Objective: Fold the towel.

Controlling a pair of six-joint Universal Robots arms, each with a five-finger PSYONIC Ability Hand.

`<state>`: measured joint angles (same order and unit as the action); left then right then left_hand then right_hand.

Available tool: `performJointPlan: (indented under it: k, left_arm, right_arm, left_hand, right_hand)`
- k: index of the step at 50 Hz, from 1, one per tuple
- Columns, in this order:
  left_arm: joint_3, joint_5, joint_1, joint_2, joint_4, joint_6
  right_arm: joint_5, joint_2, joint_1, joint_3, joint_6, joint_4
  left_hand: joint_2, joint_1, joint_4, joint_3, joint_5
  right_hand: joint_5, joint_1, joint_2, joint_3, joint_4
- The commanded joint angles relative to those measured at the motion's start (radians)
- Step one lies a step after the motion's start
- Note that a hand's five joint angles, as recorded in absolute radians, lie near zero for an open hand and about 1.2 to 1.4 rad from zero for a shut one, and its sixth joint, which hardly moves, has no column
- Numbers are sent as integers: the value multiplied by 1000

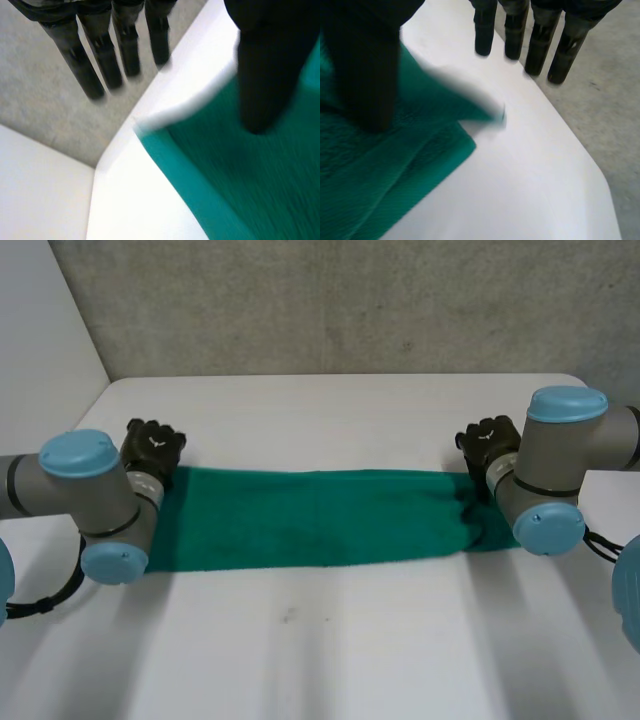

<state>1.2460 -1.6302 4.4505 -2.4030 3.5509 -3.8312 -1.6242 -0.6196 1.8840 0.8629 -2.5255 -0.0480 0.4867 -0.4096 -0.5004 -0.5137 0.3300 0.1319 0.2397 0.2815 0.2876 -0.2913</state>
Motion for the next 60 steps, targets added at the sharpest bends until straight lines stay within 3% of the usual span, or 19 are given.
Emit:
performJointPlan:
  k: [1,15,31,38,39,41,42,50,54,56,60]
  left_arm:
    - [36,21,-14,42,66,1]
    - [217,20,-14,246,63,12]
    - [355,21,-34,331,63,12]
    - [363,20,-40,331,63,12]
    - [363,20,-40,331,63,12]
    - [366,18,-42,331,62,12]
    - [366,18,-42,331,62,12]
    - [401,20,-37,358,62,12]
    - [415,20,-31,370,62,12]
    - [420,20,-30,378,60,12]
    - [443,20,-26,396,60,12]
  right_arm:
    - [-74,-63,-9,18,-120,46]
    - [79,-399,-48,392,-187,40]
    - [135,-410,-132,605,-188,48]
    - [176,-308,-157,591,-188,53]
    - [185,-296,-169,587,-188,54]
    - [199,-287,-190,579,-188,56]
    - [201,-284,-204,578,-184,62]
    - [167,-310,-263,581,-145,74]
    - [132,-385,-370,591,25,68]
    - [92,-391,-445,582,213,71]
    - [34,-397,-476,552,379,83]
  left_hand:
    - [-285,208,299,312,-303]
    - [-288,211,302,315,-306]
    - [-288,211,302,315,-306]
    - [-291,214,305,318,-309]
    - [-291,214,305,318,-309]
    - [-291,214,305,318,-309]
    - [-291,214,305,318,-309]
    - [-297,220,310,324,-314]
    - [-300,222,313,327,-317]
    - [-303,225,316,330,-320]
    - [-303,225,316,330,-320]
  right_hand:
    - [-132,-65,-107,-113,117]
    - [-132,-65,-107,-113,117]
    - [13,80,38,32,-29]
    - [222,289,247,241,-237]
    - [385,451,410,403,-400]
    - [968,1035,993,987,-983]
    - [1089,1155,1114,1107,-1104]
    - [1090,1157,1115,1109,-1105]
    - [1090,1157,1115,1109,-1105]
    - [1090,1157,1115,1109,-1105]
    - [1090,1157,1115,1109,-1105]
